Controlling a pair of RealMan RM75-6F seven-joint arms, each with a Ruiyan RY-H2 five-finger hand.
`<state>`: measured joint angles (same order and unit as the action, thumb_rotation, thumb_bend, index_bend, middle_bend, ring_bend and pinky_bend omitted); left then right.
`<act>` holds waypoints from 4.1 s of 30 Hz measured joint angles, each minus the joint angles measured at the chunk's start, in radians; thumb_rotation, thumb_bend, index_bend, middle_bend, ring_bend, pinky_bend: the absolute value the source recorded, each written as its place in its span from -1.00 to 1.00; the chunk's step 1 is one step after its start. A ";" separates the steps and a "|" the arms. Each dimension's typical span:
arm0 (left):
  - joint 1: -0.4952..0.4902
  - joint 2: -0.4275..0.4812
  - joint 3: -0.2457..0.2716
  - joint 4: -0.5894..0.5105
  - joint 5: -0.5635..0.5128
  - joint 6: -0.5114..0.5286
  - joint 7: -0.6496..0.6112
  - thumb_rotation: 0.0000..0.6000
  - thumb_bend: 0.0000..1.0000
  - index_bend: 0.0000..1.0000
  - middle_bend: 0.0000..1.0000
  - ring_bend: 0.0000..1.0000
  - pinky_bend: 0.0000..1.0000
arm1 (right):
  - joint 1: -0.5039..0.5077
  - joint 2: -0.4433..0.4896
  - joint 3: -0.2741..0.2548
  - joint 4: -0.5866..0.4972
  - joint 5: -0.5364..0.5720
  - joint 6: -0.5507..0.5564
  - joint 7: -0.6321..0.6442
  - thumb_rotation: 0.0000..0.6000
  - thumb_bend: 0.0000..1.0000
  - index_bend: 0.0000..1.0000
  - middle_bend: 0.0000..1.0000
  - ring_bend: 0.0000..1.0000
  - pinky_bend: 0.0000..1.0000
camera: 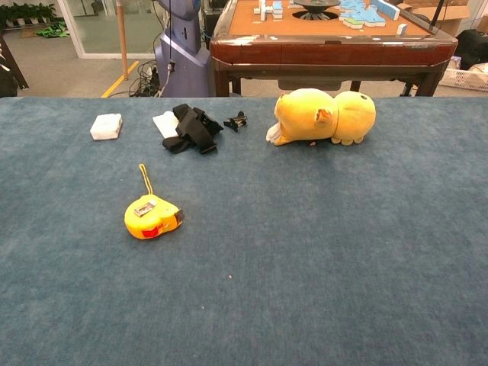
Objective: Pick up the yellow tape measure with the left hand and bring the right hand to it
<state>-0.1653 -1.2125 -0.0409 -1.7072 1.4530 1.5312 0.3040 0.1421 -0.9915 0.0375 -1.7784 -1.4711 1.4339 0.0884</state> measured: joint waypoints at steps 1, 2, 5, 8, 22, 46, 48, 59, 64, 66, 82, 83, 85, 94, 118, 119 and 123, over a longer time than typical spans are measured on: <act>-0.001 -0.001 -0.001 0.001 -0.001 -0.005 0.002 1.00 -0.71 -0.46 -0.51 -0.70 -0.85 | 0.001 0.000 0.001 -0.002 -0.001 -0.003 -0.001 1.00 -0.59 -0.11 -0.62 -0.97 -1.00; -0.001 -0.001 -0.001 0.002 -0.002 -0.009 0.003 1.00 -0.71 -0.46 -0.51 -0.70 -0.85 | 0.003 0.001 0.003 -0.006 -0.002 -0.006 -0.001 1.00 -0.59 -0.11 -0.62 -0.97 -1.00; -0.009 -0.002 -0.003 0.005 0.001 -0.026 -0.001 1.00 -0.71 -0.46 -0.51 -0.70 -0.85 | 0.008 0.007 0.008 -0.017 -0.004 -0.014 0.006 1.00 -0.59 -0.11 -0.62 -0.97 -1.00; -0.026 0.003 -0.005 0.013 0.008 -0.058 -0.020 1.00 -0.71 -0.46 -0.51 -0.70 -0.85 | 0.017 0.024 0.020 -0.033 0.000 -0.024 0.011 1.00 -0.58 -0.11 -0.62 -0.97 -1.00; -0.238 -0.022 -0.050 0.087 -0.035 -0.412 -0.129 1.00 -0.71 -0.64 -0.52 -0.73 -0.85 | 0.067 0.100 0.094 -0.114 0.065 -0.070 -0.011 1.00 -0.59 -0.11 -0.62 -0.97 -1.00; -0.537 -0.243 -0.065 0.317 -0.080 -0.771 -0.163 1.00 -0.71 -0.76 -0.88 -1.00 -1.00 | 0.055 0.107 0.097 -0.121 0.109 -0.083 -0.019 1.00 -0.59 -0.11 -0.62 -0.97 -1.00; -0.550 -0.244 -0.063 0.319 -0.095 -0.788 -0.147 1.00 -0.71 -0.74 -0.89 -1.00 -1.00 | 0.052 0.106 0.096 -0.119 0.110 -0.083 -0.018 1.00 -0.59 -0.11 -0.62 -0.97 -1.00; -0.570 -0.232 -0.040 0.284 -0.174 -0.805 -0.055 1.00 -0.71 -0.61 -0.90 -1.00 -1.00 | 0.048 0.099 0.095 -0.106 0.114 -0.088 -0.005 1.00 -0.59 -0.11 -0.61 -0.97 -1.00; -0.563 -0.196 -0.020 0.233 -0.199 -0.794 -0.012 1.00 -0.71 -0.56 -0.90 -1.00 -1.00 | 0.049 0.096 0.095 -0.103 0.112 -0.091 -0.002 1.00 -0.59 -0.11 -0.61 -0.97 -1.00; -0.559 -0.182 -0.012 0.211 -0.208 -0.786 0.005 1.00 -0.71 -0.54 -0.90 -1.00 -1.00 | 0.049 0.096 0.095 -0.103 0.111 -0.092 -0.002 1.00 -0.59 -0.11 -0.61 -0.97 -1.00; -0.527 -0.234 -0.001 0.160 -0.263 -0.672 0.071 1.00 -0.71 -0.58 -0.78 -1.00 -1.00 | 0.038 0.097 0.089 -0.095 0.108 -0.092 0.014 1.00 -0.59 -0.11 -0.61 -0.97 -1.00; -0.527 -0.242 -0.002 0.162 -0.264 -0.668 0.074 1.00 -0.71 -0.58 -0.78 -1.00 -1.00 | 0.037 0.097 0.088 -0.094 0.108 -0.092 0.016 1.00 -0.59 -0.11 -0.61 -0.97 -1.00; -0.528 -0.259 -0.003 0.166 -0.267 -0.661 0.079 1.00 -0.71 -0.58 -0.78 -0.99 -1.00 | 0.035 0.096 0.087 -0.092 0.109 -0.092 0.018 1.00 -0.59 -0.11 -0.61 -0.97 -1.00; -0.545 -0.308 -0.018 0.213 -0.293 -0.655 0.106 1.00 -0.71 -0.53 -0.68 -0.93 -1.00 | 0.026 0.099 0.085 -0.089 0.113 -0.088 0.025 1.00 -0.59 -0.11 -0.61 -0.97 -1.00; -0.541 -0.279 0.020 0.191 -0.253 -0.635 0.132 1.00 -0.71 -0.39 -0.49 -0.80 -1.00 | 0.024 0.097 0.085 -0.090 0.117 -0.097 0.026 1.00 -0.59 -0.11 -0.60 -0.97 -1.00; -0.540 -0.279 0.021 0.191 -0.253 -0.635 0.132 1.00 -0.71 -0.39 -0.49 -0.80 -1.00 | 0.024 0.097 0.086 -0.090 0.118 -0.098 0.026 1.00 -0.59 -0.11 -0.60 -0.97 -1.00; -0.540 -0.281 0.023 0.197 -0.256 -0.638 0.131 1.00 -0.71 -0.37 -0.47 -0.79 -1.00 | 0.024 0.096 0.086 -0.091 0.122 -0.101 0.025 1.00 -0.59 -0.11 -0.60 -0.97 -1.00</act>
<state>-0.7049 -1.4930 -0.0181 -1.5105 1.1971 0.8931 0.4345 0.1666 -0.8957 0.1240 -1.8689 -1.3490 1.3328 0.1139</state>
